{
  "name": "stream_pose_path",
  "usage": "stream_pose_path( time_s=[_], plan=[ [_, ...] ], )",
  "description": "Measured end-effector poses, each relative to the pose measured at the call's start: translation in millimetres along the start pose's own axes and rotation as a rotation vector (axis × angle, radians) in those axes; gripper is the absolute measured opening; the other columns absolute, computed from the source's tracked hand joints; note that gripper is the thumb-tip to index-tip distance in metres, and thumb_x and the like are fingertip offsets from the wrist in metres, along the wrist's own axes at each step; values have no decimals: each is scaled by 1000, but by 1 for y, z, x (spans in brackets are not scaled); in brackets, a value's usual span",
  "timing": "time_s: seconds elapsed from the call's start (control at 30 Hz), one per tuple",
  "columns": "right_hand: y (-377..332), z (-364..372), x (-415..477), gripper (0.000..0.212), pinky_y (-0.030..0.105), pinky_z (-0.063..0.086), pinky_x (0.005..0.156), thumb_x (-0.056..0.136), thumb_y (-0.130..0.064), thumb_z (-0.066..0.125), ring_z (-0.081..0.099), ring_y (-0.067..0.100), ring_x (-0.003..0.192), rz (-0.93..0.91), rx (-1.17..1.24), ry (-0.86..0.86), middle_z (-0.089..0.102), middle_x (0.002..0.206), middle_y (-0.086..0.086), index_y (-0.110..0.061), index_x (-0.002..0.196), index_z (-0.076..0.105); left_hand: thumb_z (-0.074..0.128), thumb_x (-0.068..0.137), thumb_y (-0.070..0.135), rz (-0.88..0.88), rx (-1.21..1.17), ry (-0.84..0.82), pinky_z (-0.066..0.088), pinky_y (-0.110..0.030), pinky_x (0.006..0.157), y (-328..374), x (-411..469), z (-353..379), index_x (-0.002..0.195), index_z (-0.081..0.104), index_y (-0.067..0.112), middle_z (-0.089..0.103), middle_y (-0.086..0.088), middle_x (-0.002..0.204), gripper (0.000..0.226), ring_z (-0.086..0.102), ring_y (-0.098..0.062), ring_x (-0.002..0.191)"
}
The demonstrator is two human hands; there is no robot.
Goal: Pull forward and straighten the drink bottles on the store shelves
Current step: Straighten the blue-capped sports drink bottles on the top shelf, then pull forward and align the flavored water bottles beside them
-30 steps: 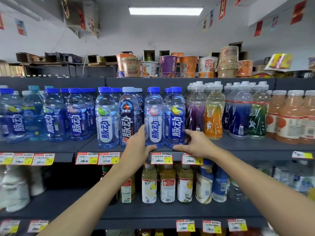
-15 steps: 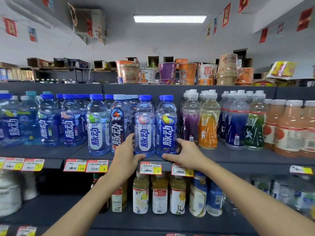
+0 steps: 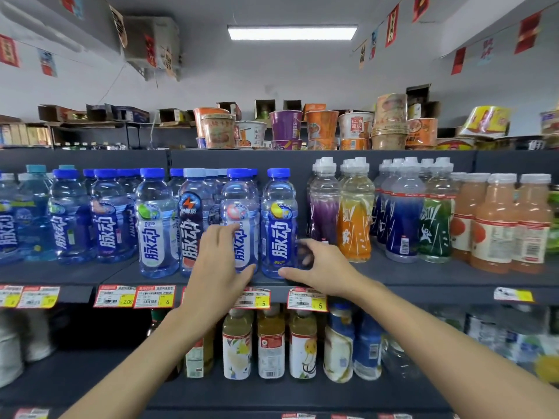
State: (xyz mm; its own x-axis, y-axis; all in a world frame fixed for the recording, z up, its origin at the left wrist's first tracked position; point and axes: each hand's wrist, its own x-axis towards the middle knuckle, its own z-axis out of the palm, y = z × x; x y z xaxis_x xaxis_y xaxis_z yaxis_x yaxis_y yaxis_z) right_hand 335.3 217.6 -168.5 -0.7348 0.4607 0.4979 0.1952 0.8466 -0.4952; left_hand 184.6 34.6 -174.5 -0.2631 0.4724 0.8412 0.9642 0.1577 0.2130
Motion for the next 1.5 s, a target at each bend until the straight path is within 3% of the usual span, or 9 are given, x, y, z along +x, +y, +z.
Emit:
stream_pose_path(
  time_s=[0.1,0.2,0.27,0.37,0.6,0.9,1.13,1.33,1.5],
  plan=[
    [14,-20,-6,60,15,48,76,84,-45,75,59,4,86,3,-27,125,62,104,-10,-17,134,55,80,79,20,139,-63,-19,34,-21,101,40,13,13,134,44,14,41,1,127,66,42,-14,121],
    [36,-42,-13,40,8,44,76,88,-26,72,57,2,82,31,-55,268,61,98,-9,-14,125,61,75,84,16,181,-198,-63,36,-20,101,79,24,41,133,46,14,42,2,126,58,43,-11,118],
    [54,-53,-16,33,19,50,84,89,-23,70,57,3,85,66,-64,367,60,101,-5,-14,120,62,74,84,13,137,-275,-71,39,-22,100,100,31,63,133,47,11,44,1,123,56,46,-12,114],
    [76,-62,-18,40,38,50,90,89,-29,70,57,15,98,121,-89,468,56,111,2,-12,122,56,76,83,17,-11,-277,-87,35,-28,106,119,42,96,138,43,1,47,-10,128,66,46,-24,122],
    [96,-71,4,64,42,49,95,83,-59,68,58,27,114,312,-175,368,61,123,9,-12,125,55,65,94,36,-453,-169,-342,20,-43,119,137,69,147,151,-9,-11,13,-30,157,104,18,-41,147],
    [105,-70,6,59,43,52,92,82,-59,70,60,25,113,335,-156,295,66,120,2,-17,121,56,76,87,25,-542,-131,-322,40,-42,104,125,79,160,136,31,-1,48,-22,138,72,46,-37,129],
    [104,-81,-11,58,42,51,92,80,-53,75,62,25,109,292,-141,297,68,115,5,-10,116,58,77,86,24,-451,-178,-350,44,-40,100,126,70,144,140,32,1,55,-19,134,74,52,-34,125],
    [108,-98,-33,68,38,53,77,66,-68,79,61,20,91,260,-237,369,61,96,-1,-16,100,49,74,88,23,-405,-386,-494,39,-29,103,119,59,129,150,27,14,57,-5,139,78,55,-20,122],
    [119,-101,-41,86,41,52,92,68,-77,64,58,16,107,204,-186,259,56,116,-3,-20,130,49,84,71,54,-348,-280,-331,43,-40,105,132,59,134,139,43,7,54,-8,129,92,49,-21,122]
  ],
)
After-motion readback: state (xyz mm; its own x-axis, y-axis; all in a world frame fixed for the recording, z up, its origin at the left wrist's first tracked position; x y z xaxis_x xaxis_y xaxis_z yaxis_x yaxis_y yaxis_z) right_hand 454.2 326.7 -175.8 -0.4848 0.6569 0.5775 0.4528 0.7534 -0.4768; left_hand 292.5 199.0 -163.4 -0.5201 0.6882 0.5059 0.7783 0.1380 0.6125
